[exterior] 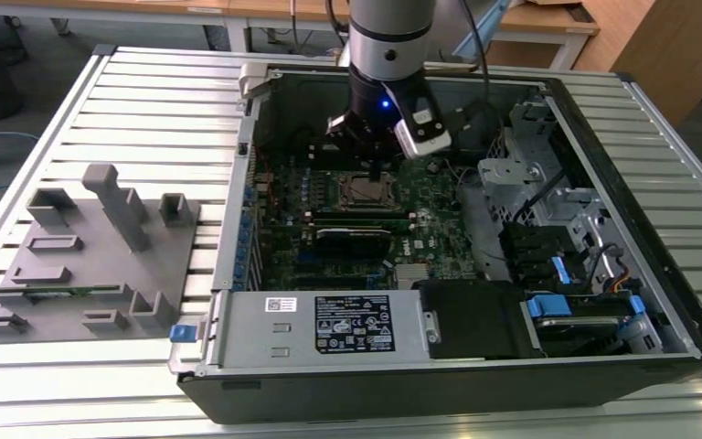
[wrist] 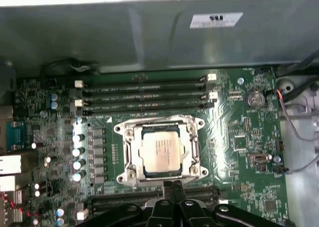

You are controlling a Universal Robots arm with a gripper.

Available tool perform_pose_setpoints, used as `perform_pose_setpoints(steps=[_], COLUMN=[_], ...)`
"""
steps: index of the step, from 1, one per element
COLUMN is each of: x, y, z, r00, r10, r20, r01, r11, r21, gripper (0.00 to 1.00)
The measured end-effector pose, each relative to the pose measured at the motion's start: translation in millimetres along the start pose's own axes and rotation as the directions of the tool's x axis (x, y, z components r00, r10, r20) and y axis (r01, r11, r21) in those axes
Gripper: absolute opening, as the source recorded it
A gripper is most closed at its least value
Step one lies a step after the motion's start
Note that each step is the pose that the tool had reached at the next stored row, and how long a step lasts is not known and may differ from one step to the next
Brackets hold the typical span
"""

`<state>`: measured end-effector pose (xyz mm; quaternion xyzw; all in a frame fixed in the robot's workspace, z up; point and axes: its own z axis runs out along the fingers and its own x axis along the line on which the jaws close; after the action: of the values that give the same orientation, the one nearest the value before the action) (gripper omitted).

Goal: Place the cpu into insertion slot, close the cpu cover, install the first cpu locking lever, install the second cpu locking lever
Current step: 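Install the second cpu locking lever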

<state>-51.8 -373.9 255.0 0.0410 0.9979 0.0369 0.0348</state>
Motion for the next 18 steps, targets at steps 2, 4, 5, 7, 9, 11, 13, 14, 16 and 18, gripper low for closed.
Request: perform_pose_setpoints(steps=[2, 4, 5, 7, 9, 11, 13, 14, 16, 18], x=[0.0, 0.0, 0.0, -0.1, 0.5, 2.1, 4.3, 5.2, 6.9, 8.4], y=[-3.3, -6.6, -8.3, -10.9, -12.4, -13.4, -14.2, -14.7, -15.6, -16.5], z=[0.0, 0.0, 0.0, 0.0, 0.2, 0.5, 1.3, 1.8, 3.1, 5.1], r00=[1.0, 1.0, 1.0, 1.0, 1.0, 1.0, 1.0, 1.0, 1.0, 1.0], r10=[0.0, 0.0, 0.0, 0.0, 0.0, 0.0, 0.0, 0.0, 0.0, 0.0], r20=[0.0, 0.0, 0.0, 0.0, 0.0, 0.0, 0.0001, 0.0002, 0.0001, 0.0001], r01=[0.0, 0.0, 0.0, 0.0, 0.0, 0.0, 0.0, 0.0, 0.0, 0.0], r11=[1.0, 1.0, 1.0, 1.0, 1.0, 1.0, 1.0, 1.0, 1.0, 1.0], r21=[0.0, -0.0001, -0.0001, 0.0, 0.0, 0.0001, -0.0001, 0.0, 0.0001, 0.0001], gripper=[0.11, 0.11, 0.11, 0.11, 0.11, 0.11, 0.11, 0.11, 0.11, 0.11])
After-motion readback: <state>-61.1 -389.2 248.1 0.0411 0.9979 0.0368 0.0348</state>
